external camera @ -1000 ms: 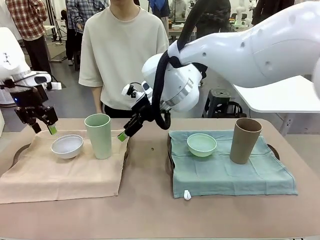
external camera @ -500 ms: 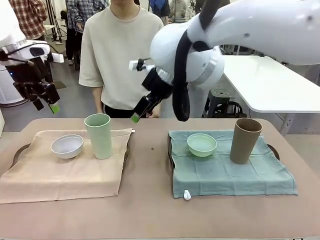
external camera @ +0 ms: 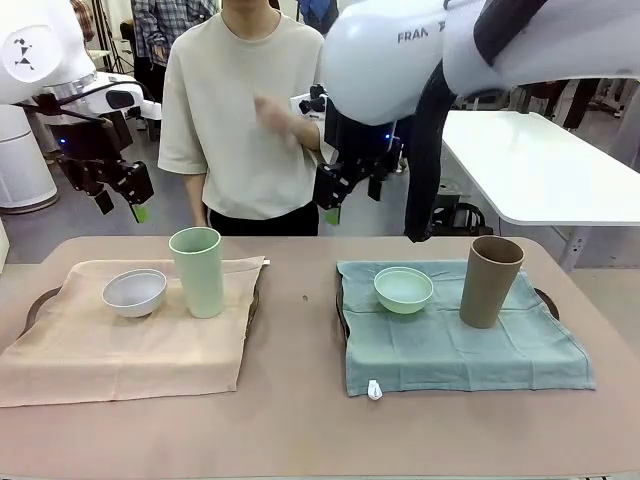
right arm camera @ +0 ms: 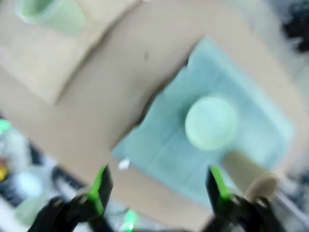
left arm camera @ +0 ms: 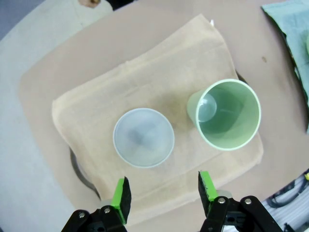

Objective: Set up a tray with a mat and arrange the tableware.
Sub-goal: Place the Picnic Bowl and Reusable plastic cup back onto the Handle tray in front of the human's position.

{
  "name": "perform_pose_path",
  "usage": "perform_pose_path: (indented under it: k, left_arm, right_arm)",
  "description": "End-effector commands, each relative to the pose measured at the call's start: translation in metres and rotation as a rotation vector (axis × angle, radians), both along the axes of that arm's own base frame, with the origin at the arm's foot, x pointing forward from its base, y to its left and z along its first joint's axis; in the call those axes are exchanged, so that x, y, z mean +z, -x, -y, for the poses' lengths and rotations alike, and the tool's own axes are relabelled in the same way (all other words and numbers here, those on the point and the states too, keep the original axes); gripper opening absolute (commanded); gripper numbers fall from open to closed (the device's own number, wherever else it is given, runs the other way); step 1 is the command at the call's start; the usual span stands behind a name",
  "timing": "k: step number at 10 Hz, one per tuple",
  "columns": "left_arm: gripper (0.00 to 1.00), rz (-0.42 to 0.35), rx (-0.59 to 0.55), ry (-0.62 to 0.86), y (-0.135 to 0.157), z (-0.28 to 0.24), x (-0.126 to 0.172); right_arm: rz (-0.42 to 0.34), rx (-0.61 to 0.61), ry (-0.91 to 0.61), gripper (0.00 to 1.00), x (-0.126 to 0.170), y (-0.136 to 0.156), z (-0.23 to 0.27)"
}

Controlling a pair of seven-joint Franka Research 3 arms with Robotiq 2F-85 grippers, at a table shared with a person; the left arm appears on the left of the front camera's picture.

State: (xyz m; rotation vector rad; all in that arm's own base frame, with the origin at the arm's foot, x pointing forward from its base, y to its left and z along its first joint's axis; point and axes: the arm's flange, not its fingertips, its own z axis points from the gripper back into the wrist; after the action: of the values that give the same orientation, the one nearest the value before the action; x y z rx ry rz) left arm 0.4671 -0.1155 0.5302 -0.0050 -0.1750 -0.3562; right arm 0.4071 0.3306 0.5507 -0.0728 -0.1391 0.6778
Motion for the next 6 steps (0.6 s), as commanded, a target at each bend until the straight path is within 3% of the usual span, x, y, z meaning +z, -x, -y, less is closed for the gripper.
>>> perform_pose_path:
  k: [1,2,6]
  left_arm:
    - [0.75,-0.009,-0.018,0.014,-0.002,-0.007,-0.003]
    - [0.75,-0.009,-0.018,0.014,-0.002,-0.007,-0.003]
    - [0.75,-0.009,-0.018,0.014,-0.002,-0.007,-0.003]
  right_arm:
    - [-0.145,-0.036,-0.016,1.00,0.018,-0.001,-0.025]
    - [0.000,0.000,0.000,1.00,0.000,0.000,0.000]
    - [0.000,0.000,0.000,1.00,0.000,0.000,0.000]
